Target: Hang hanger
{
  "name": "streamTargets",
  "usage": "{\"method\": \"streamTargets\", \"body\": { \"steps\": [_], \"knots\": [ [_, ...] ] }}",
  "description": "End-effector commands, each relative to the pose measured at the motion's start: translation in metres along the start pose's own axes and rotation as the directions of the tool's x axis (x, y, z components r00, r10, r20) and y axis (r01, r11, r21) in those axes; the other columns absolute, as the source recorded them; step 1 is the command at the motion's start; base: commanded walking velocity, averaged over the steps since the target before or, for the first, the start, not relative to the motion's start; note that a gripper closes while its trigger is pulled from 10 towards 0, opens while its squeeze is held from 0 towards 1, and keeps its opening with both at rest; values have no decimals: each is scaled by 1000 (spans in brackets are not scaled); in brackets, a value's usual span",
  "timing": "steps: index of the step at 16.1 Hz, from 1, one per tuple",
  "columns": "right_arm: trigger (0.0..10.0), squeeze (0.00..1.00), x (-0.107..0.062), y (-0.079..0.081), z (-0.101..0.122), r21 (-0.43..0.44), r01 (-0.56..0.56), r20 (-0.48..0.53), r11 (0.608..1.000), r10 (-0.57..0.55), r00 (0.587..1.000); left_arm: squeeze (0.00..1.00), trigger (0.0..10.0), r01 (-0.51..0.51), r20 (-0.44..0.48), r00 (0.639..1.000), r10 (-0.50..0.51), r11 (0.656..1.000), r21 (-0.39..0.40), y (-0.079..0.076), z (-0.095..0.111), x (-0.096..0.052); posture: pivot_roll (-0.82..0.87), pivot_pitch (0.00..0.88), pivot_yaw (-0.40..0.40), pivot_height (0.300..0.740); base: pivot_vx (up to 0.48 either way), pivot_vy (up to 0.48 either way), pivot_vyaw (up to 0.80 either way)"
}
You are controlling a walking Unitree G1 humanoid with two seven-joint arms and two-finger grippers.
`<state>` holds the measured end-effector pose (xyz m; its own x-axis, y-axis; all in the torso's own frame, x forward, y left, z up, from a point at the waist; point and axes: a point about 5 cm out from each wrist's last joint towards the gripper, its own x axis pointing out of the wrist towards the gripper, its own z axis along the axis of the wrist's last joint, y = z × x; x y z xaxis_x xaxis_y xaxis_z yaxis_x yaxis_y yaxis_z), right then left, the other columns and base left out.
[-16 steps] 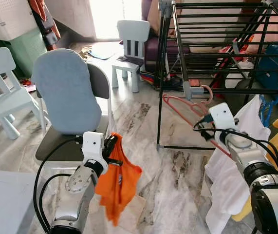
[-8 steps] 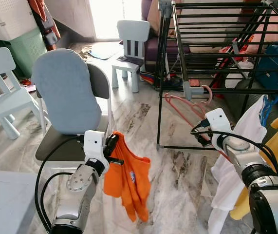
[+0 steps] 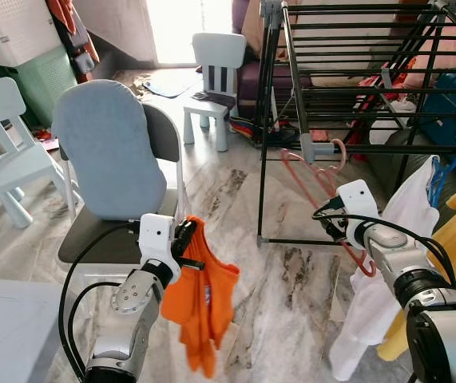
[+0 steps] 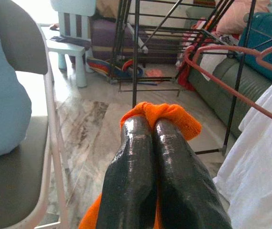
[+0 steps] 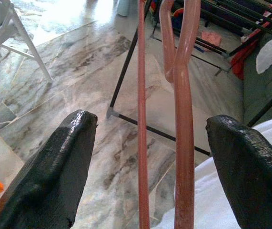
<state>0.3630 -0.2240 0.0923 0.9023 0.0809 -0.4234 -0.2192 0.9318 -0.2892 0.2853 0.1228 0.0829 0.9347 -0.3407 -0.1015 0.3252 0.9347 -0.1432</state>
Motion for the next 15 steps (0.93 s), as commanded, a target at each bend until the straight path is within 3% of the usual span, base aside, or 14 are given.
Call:
{"method": "streamTargets", "body": {
  "steps": [1, 2, 3, 15],
  "knots": [
    [3255, 0, 1, 2, 1, 19, 3, -7, 1000, -3, 1000, 0, 10000, 17, 2, 1000, -17, 1000, 20, -2, 3, 3, -96, 0, 28, 740, 0, 0, 0],
    [3255, 0, 1, 2, 1, 19, 3, -7, 1000, -3, 1000, 0, 10000, 17, 2, 1000, -17, 1000, 20, -2, 3, 3, -96, 0, 28, 740, 0, 0, 0],
    [0, 0, 2, 4, 1, 23, 5, -6, 1000, -4, 1000, 0, 10000, 20, 0, 1000, -20, 1000, 21, -3, 3, 3, -97, 0, 30, 740, 0, 0, 0],
    [0, 0, 4, 9, -5, 60, 76, -62, 995, -73, 995, 0, 10000, 51, -23, 998, -51, 999, 16, -12, -2, 5, -106, 0, 23, 740, 0, 0, 0]
  ]
}}
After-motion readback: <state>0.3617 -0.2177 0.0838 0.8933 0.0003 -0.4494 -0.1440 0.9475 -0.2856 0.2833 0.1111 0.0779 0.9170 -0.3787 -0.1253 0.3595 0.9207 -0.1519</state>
